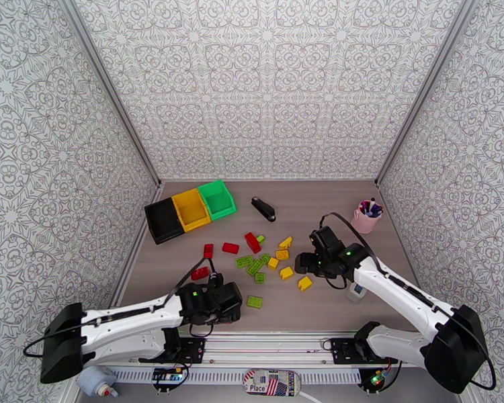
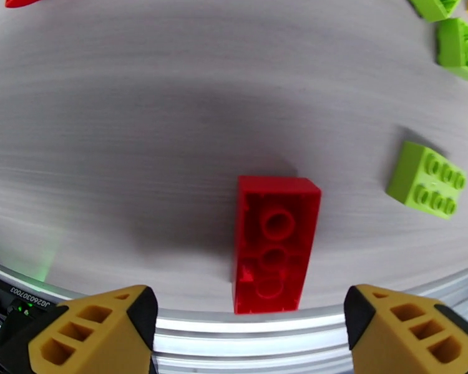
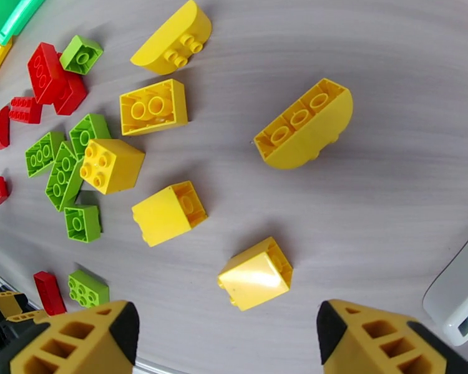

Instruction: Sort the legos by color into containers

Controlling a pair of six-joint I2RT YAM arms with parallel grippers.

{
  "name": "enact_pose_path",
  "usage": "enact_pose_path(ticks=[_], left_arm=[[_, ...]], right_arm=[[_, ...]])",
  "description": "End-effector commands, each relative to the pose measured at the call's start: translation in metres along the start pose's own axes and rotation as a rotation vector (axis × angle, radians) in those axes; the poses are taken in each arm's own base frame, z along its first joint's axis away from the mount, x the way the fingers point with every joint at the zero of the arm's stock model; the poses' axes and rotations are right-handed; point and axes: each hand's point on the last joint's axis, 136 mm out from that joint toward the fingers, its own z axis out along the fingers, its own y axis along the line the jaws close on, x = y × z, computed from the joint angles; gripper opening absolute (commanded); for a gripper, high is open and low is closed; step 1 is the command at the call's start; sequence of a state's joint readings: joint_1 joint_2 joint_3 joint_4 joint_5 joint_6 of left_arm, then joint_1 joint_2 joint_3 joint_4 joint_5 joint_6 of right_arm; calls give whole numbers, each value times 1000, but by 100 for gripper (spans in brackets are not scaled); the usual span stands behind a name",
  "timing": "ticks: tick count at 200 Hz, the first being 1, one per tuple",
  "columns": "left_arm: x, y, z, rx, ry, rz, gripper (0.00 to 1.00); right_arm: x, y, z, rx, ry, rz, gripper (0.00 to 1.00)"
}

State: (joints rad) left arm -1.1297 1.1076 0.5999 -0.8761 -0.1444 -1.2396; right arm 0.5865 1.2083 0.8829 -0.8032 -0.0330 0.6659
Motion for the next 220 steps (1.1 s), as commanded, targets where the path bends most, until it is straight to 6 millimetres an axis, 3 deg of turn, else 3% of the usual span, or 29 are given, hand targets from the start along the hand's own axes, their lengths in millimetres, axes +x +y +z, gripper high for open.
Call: enact_pose_path(ticks=[1,76,96,101,115,135,159,187,208,220], left_arm=[[-1,-12,7,19,-2,9,79],[2,-18,23,-14,29,30,56],[-2,-20,22,0,23,15,41],[-3,-21,20,4,18,11,36],[-9,-22,13,20,1,-2,24],[-24,-23,-1,73,-34,-35,14],[-50,-17,-20,138,-74,-99,13],[-98,1,-45,219,-149,-210,11],[-124,12,-64,255,-176,-258,11],[-130,15,-71,231,-189,-240,18]], right_arm=[[-5,2,-7,18,-18,-9,78],[-17,-19,-20,175,-52,44,79],[-29,-23,-29,211,-110,48,82],[-32,-25,-31,222,-127,56,91],[-34,-20,-36,191,-135,32,94],[-30,-7,-35,120,-102,-16,99],[-27,13,-30,3,-88,-47,99],[-37,38,-37,-142,-148,-49,99],[-47,42,-50,-143,-185,-63,99],[-48,41,-51,-122,-179,-79,96]])
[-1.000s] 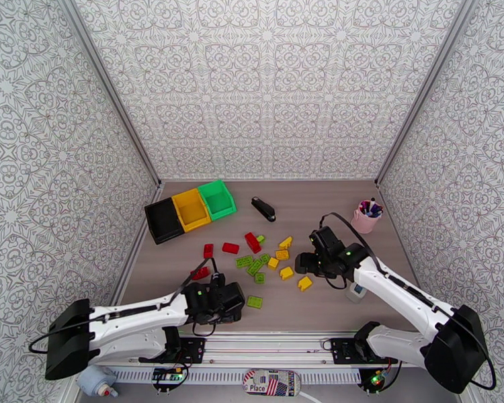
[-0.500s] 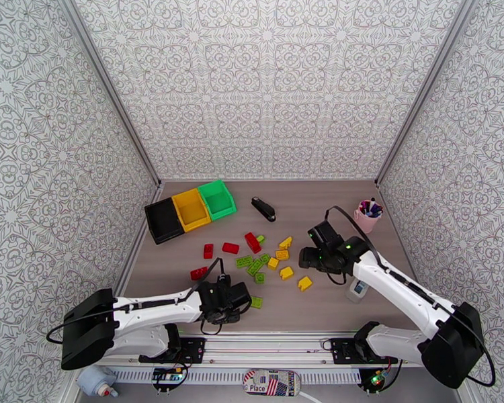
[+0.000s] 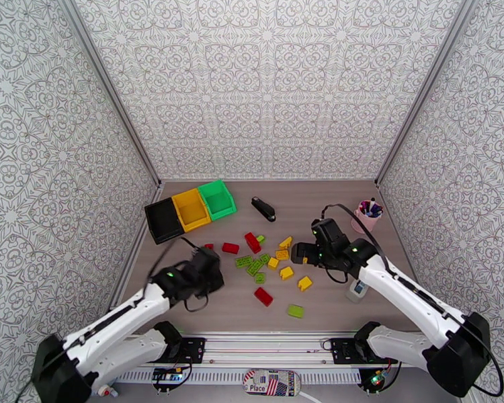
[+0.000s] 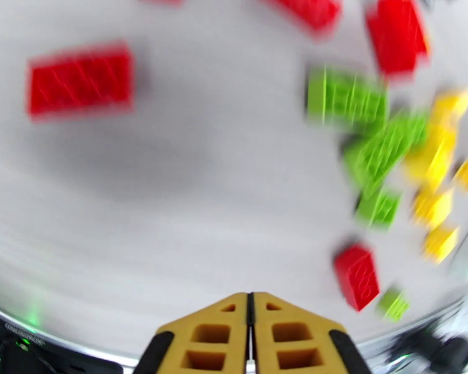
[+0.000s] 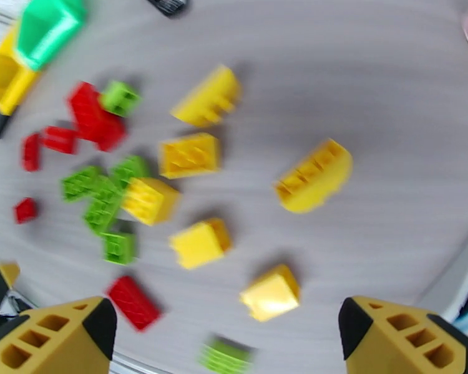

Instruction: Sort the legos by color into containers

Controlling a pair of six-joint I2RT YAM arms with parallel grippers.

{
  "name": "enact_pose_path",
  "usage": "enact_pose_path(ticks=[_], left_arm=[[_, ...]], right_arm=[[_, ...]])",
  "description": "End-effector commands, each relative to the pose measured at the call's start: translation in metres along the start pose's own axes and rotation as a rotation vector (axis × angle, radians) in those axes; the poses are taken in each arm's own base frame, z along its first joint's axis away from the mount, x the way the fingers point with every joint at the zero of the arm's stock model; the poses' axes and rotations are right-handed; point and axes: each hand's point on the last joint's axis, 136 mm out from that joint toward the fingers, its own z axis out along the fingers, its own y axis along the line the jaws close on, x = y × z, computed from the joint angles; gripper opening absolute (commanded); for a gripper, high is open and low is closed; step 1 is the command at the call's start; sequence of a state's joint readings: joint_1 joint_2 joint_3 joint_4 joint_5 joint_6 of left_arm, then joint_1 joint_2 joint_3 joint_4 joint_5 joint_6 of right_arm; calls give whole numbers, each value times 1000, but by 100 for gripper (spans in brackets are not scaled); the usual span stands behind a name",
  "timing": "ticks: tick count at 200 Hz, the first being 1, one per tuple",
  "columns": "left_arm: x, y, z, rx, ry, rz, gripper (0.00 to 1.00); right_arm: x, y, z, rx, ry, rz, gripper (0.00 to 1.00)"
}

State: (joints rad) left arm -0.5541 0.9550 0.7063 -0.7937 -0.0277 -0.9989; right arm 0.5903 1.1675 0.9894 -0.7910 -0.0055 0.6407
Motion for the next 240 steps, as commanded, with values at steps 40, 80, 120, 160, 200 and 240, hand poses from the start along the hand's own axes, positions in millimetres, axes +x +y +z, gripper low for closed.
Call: enact_pose_path(ticks=[40,80,120,160,200,240], left_arm=[[-1,-16,-13,-8,86,122,35],[36,-34,-3,15,132,289,65],[87,-54,26,12,213,507,87],[123,-75,55,-47,267,698,99],[146,-88,75,-77,317,845,99],[150,-96,89,-115,325,916,99]], right_arm=[[1,5,2,-1,30,-41,83],[28,-16,15,39,83,-21,86],[48,-38,14,99,120,-11,89],[58,-53,1,123,106,21,91],[63,-60,-9,130,91,47,92],[63,-65,-13,146,82,54,92]])
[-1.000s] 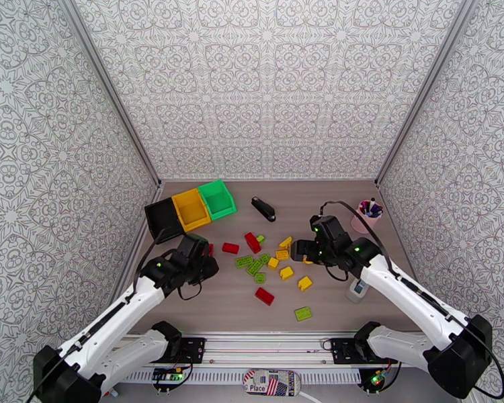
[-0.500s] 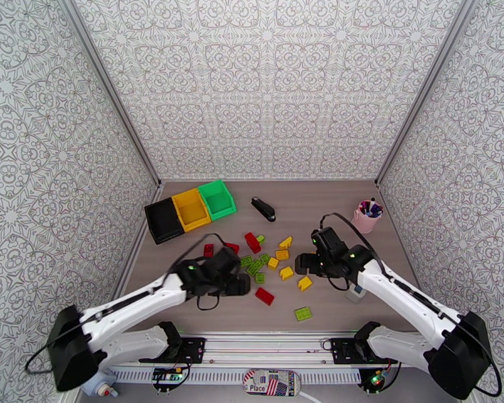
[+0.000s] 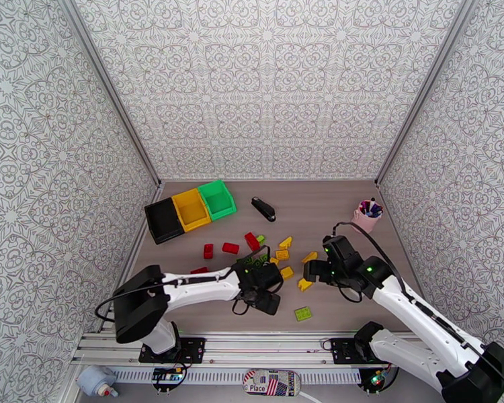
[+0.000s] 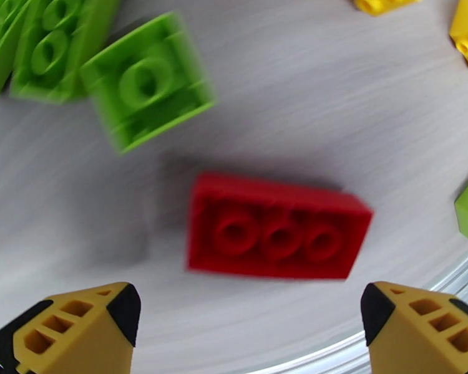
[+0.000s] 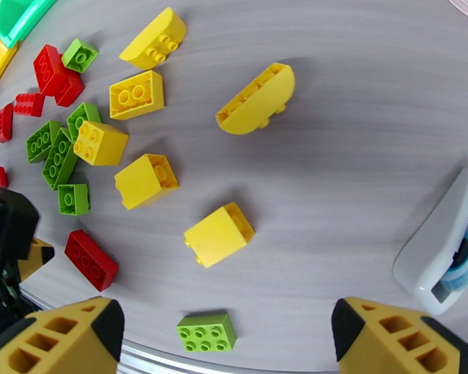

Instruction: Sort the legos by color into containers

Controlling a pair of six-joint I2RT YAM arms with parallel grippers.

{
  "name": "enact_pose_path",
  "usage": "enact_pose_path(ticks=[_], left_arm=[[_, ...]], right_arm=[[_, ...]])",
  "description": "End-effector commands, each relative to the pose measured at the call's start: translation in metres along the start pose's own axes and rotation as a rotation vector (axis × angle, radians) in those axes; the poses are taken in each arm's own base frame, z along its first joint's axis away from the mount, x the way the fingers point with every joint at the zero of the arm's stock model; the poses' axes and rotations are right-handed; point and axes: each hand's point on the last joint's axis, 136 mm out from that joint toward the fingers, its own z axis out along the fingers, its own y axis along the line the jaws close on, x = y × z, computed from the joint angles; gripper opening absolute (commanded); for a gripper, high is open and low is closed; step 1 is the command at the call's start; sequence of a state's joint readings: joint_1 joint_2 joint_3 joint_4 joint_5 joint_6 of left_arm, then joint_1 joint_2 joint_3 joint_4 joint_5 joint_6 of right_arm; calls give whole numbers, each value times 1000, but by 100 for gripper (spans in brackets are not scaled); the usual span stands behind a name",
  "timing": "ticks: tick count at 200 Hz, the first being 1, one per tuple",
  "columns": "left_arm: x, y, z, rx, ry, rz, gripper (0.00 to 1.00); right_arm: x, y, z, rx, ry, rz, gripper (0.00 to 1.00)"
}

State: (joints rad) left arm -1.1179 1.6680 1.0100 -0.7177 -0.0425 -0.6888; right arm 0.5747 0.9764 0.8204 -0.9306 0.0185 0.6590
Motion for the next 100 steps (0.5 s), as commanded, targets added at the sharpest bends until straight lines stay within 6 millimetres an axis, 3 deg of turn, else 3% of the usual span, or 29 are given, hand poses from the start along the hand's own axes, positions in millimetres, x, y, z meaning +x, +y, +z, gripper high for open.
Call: enact_pose_path(ticks=[1,49,100], left_arm=[[-13,-5,2,-30,-17,64,99],[-25,-8,10,-74,-6,86,97],[-22,-9,14,-76,15,97,91]], right_arm=[[6,-14,1,49,8,25,92],[5,-15,0,55,8,27,92],[4,-18,2,66,9,27,92]])
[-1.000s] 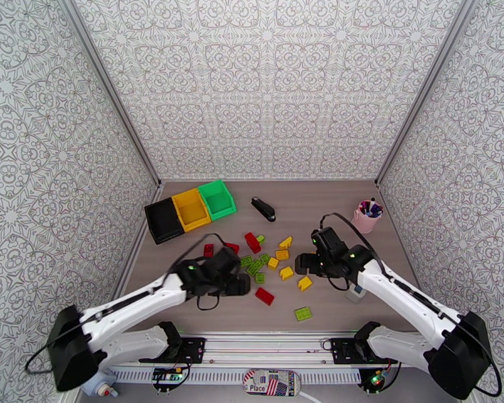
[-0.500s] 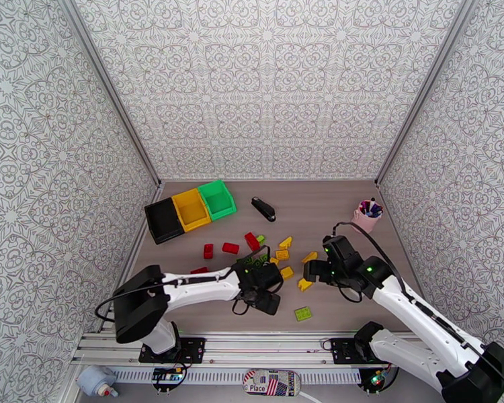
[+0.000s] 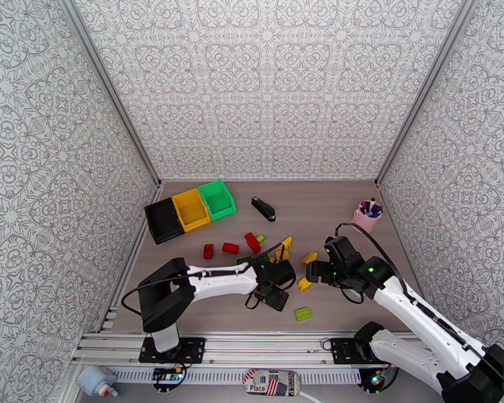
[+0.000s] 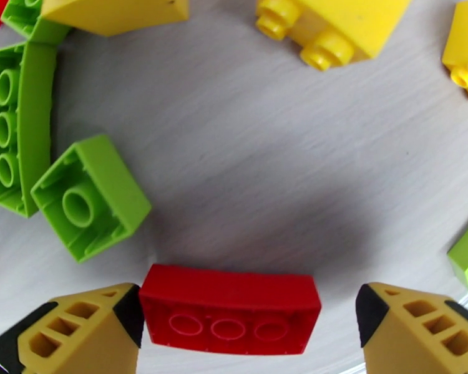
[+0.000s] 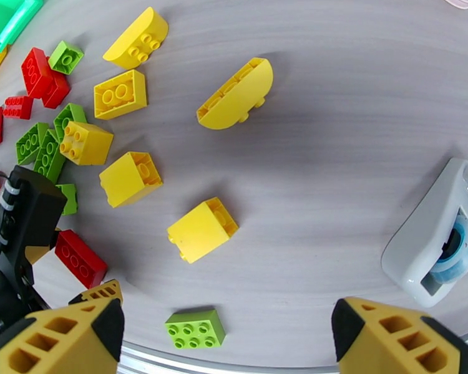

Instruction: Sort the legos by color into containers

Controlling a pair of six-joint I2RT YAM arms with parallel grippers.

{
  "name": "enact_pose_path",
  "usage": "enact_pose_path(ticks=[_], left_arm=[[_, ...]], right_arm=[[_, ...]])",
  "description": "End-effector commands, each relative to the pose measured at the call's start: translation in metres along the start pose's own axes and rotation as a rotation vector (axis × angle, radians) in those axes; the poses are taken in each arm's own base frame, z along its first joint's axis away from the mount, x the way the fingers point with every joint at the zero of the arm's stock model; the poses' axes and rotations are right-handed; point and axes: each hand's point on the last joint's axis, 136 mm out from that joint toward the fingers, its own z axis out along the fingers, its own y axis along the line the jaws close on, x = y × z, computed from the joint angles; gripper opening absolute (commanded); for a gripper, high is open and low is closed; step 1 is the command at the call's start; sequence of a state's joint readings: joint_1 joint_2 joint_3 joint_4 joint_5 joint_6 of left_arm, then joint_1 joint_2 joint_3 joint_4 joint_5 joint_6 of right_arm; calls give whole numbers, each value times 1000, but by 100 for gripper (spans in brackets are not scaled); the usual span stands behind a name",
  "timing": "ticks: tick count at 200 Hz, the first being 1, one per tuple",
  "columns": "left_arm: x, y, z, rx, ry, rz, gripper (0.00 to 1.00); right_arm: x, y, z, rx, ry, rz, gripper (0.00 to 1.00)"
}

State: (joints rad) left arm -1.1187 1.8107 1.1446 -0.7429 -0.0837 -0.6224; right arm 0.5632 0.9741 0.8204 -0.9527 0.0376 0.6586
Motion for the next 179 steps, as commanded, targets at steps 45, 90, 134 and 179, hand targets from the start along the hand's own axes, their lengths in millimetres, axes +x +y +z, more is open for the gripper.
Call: enact_pose_path(ticks=[45,90,134,179], left_arm=[[7,-5,1,6,27,47,82],[9,-1,5,-15,34,28,80],[12,-1,9,-16,43,21,77],[11,-1,7,-17,37,14,70]], right_arm=[[4,-10,6,36,12,23,92],[4,-10,6,32,13,26,91],[3,-9,5,29,10,26,91],[2,-6,4,16,10,23,90]])
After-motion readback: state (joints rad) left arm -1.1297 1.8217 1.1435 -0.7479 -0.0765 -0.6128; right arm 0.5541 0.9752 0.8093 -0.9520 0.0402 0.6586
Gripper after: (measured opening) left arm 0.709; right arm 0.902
